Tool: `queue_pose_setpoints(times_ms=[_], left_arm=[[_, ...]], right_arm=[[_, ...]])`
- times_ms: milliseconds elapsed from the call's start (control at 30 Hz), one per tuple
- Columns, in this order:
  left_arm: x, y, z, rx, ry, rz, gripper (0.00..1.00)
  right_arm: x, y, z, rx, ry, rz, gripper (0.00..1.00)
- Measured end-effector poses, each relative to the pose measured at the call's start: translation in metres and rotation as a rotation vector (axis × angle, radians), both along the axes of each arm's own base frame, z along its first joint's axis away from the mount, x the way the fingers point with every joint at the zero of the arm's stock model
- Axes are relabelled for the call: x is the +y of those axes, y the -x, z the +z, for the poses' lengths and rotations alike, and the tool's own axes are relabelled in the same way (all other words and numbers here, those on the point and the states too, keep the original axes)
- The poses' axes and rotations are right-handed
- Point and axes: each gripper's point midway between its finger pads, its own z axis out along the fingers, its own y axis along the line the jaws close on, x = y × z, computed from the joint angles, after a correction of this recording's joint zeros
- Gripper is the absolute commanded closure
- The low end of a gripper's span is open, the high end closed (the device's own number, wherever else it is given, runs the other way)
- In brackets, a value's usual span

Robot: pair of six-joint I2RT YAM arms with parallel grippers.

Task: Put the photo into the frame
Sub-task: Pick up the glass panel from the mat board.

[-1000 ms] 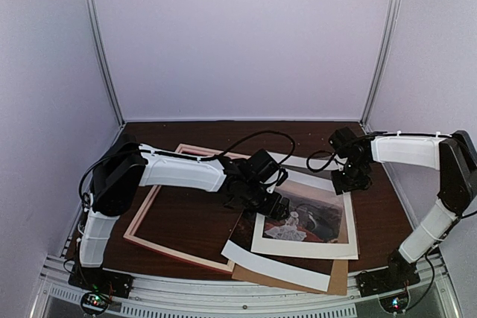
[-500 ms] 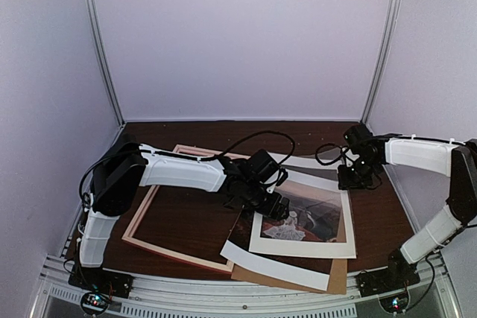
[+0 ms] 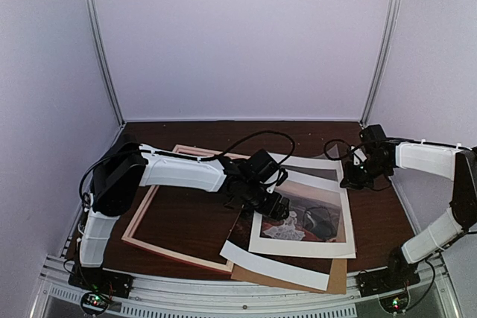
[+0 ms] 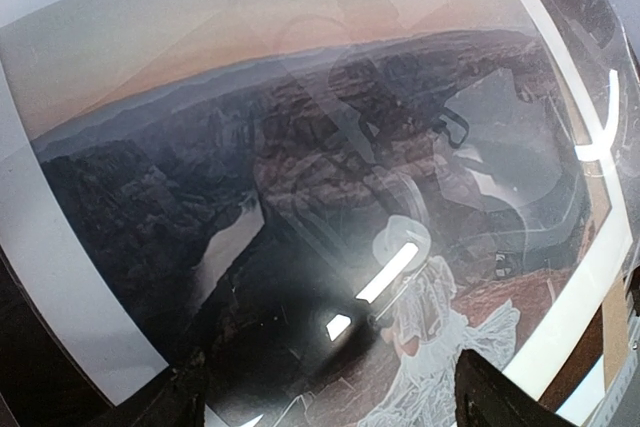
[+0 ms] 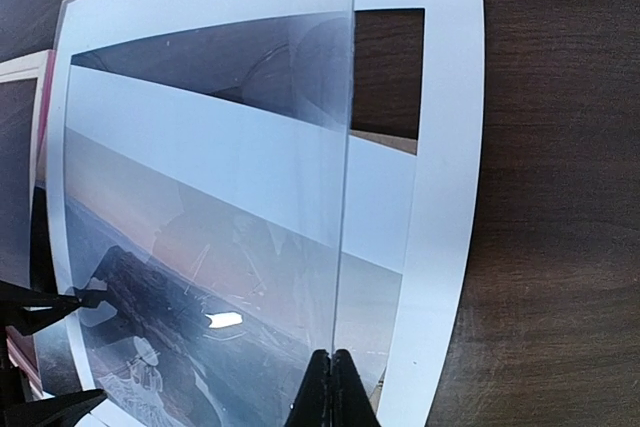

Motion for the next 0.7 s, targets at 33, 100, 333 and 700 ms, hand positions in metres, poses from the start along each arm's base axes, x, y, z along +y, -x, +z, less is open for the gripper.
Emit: queue_pose_setpoints(times_ms=[33, 100, 333, 700], left_arm=[[0.000, 0.000, 0.000, 0.000, 0.000, 0.000, 0.14], [0.000, 0.000, 0.000, 0.000, 0.000, 0.000, 0.14], [0.000, -0.001, 0.000, -0.003, 0.011, 0.001, 0.10], [0.042, -0.016, 0.024, -0.001, 0.029, 0.019, 0.07]], right_arm=[[0.001, 0.000, 0.001, -0.001, -0.007, 0.001, 1.00], [0.001, -0.001, 0.002, -0.005, -0.019, 0.002, 1.00], [-0.004, 0.001, 0.017, -0.036, -0.033, -0.004, 1.00], [0.006, 0.006, 0.082, -0.170, -0.087, 0.067, 1.00]])
